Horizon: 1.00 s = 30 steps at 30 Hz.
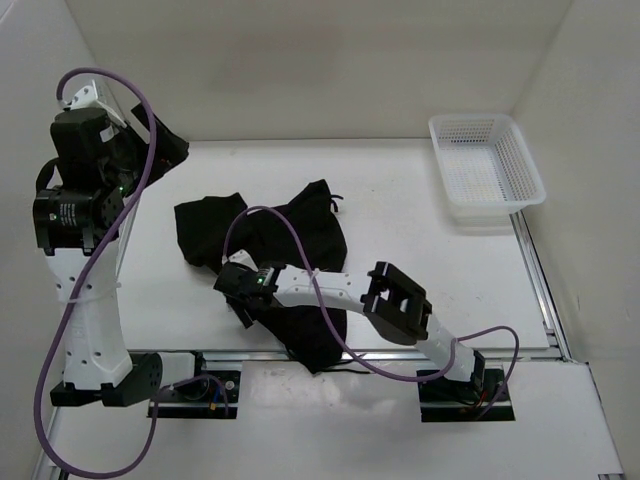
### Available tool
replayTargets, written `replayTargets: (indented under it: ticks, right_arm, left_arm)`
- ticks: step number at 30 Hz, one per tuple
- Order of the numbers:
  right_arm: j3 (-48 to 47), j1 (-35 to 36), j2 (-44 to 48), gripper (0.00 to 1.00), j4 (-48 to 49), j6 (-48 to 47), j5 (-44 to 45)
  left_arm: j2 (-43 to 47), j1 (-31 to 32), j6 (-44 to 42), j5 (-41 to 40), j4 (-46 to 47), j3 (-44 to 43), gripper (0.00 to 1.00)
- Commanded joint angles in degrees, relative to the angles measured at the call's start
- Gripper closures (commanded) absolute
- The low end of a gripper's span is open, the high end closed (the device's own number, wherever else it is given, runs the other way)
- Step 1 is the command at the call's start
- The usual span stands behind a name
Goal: Fold and stack the trousers
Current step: Flatten the trousers out
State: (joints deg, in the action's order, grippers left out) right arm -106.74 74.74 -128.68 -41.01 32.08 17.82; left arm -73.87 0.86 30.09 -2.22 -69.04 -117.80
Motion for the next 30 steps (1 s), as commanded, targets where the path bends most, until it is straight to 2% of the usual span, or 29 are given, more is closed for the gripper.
replayTargets:
  ticks: [1,2,3,4,7,10,11,13,14,16,17,18,21,22,23,24,25,26,28,30]
  right_arm:
    - [-3.9,0.2,-0.3,0.41,-2.6,0.4,2.5]
    - [-4.7,0.2,-0.9,0.61,-3.6,0.9,3.3]
    - [-4.7,0.2,-0.9,0.92,-5.0,1.8,5.8]
    - [-4.7,0.2,0.0,1.0,-5.6,1.8,6.8]
    - [-0.8,0.2,6.9,1.0,-5.6,3.1,10.2]
    - [5.8,0.2,19.6,1.0,-6.8,4.2,15.6]
    - [7.7,-0.3,27.0,1.0,-6.8,4.9,17.2]
    - [12.3,-0.8,34.4,1.0,-8.8,4.9,22.2]
    - [13.6,-2.0,41.1,1.0,-11.0,4.9,23.6]
    - [17.2,-4.7,47.0,1.0,-13.4,4.9,25.8]
    - [18.7,-8.7,52.3,1.0,-14.0,2.7,25.8]
    - [22.3,-14.7,54.7,1.0,-12.5,0.4,25.2]
    - [26.9,-26.1,59.5,1.0,-5.0,-9.2,19.5]
    - [28.3,-29.9,59.5,0.98,-3.8,-10.4,18.2]
    - [28.3,-37.5,58.4,0.89,-3.8,-10.4,15.2]
    - [27.6,-41.1,57.5,0.48,-4.6,-10.4,12.4]
    - [25.9,-46.0,57.0,0.36,-5.4,-9.8,10.0]
    - [25.9,-47.0,57.6,0.27,-5.4,-9.8,8.2]
    - [26.5,-47.1,60.3,0.22,-4.7,-9.3,6.9]
    - [28.1,-47.1,61.8,0.22,-4.7,-8.5,6.3]
  left_arm:
    - [-1.1,-0.2,0.3,-0.1,-1.3,3.1,0.0]
    - [-0.5,-0.2,0.3,-0.1,-1.3,3.6,0.0]
    - [-0.5,-0.2,0.3,0.5,-0.7,4.5,0.0]
    - [-0.5,-0.2,0.3,0.5,-0.7,4.5,0.0]
    - [-0.5,-0.2,0.3,-0.1,-0.7,5.7,0.0]
    - [-0.5,-0.2,-0.2,-0.1,-0.1,6.3,0.0]
    - [-0.5,-0.2,-0.2,-0.1,-0.1,6.3,0.0]
    - [-0.5,-0.2,-0.7,-0.6,0.4,6.9,0.0]
    - [-0.5,-0.2,-0.7,-0.6,0.4,6.9,0.0]
    - [-0.5,-0.2,-0.7,-0.6,1.0,8.5,0.0]
    - [-0.5,-0.2,-0.7,0.3,1.6,9.2,0.0]
    - [0.1,-0.2,-0.7,1.1,1.6,11.2,0.0]
    - [0.1,-0.2,-0.2,2.9,4.0,14.6,0.0]
    - [0.1,-0.2,-0.2,4.2,4.6,15.5,0.0]
    - [0.1,-0.2,-0.2,4.2,4.6,17.1,0.0]
    - [0.1,-0.2,-0.2,4.8,5.1,17.9,0.0]
    - [0.1,-0.2,-1.1,4.9,5.1,19.3,0.0]
    - [0.1,-0.2,-1.7,4.9,5.1,20.0,0.0]
    - [0.1,0.4,-2.3,4.9,5.1,22.0,0.0]
    - [0.1,2.2,-2.9,4.9,5.1,26.6,0.0]
